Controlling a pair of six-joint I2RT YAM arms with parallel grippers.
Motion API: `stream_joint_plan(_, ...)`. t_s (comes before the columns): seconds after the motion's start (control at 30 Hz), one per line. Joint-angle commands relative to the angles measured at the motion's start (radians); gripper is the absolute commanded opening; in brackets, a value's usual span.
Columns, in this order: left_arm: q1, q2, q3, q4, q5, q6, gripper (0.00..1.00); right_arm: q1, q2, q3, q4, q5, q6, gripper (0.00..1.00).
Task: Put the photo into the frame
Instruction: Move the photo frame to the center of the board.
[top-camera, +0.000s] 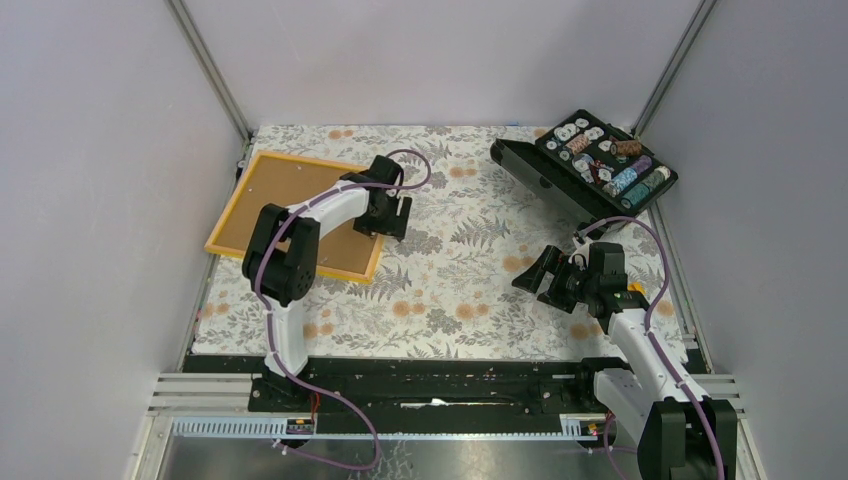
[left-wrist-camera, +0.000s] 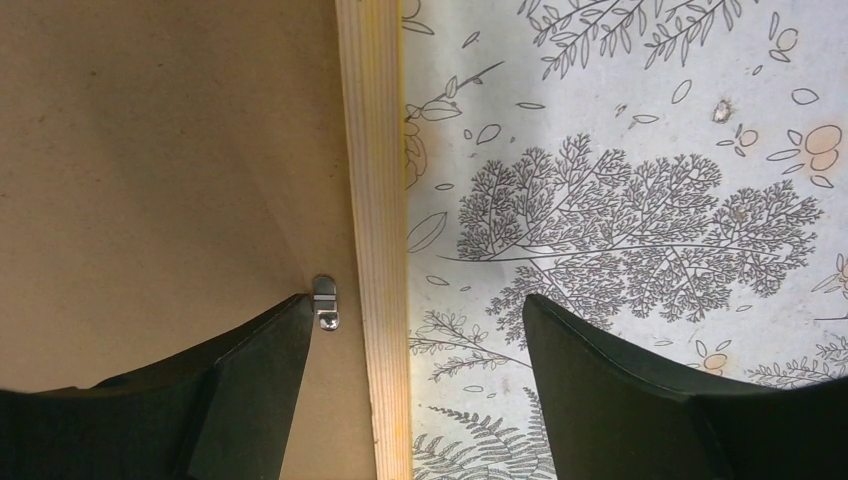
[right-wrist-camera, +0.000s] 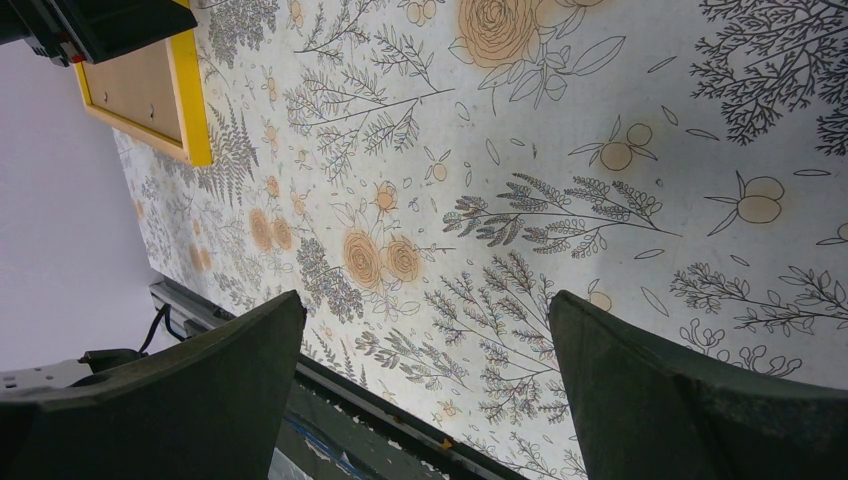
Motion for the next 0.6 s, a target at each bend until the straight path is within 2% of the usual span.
stream_joint_plan(0.0, -0.001, 0.016, 0.04, 0.011, 0.041, -0.017, 0.79, 0.008, -0.012, 0.0, 0.019, -0.017, -0.009, 1.0)
stream_joint_plan(0.23, -0.018, 0.039, 0.037, 0.02, 0.191, -0.044, 0.65, 0.008, -0.011, -0.001, 0.019, -0.015, -0.009, 1.0)
stream_joint_plan(0.57, -0.185, 0.064, -0.004, 0.089, 0.433, -0.113, 0.63, 0.008, -0.001, 0.001, 0.019, -0.008, -0.008, 1.0)
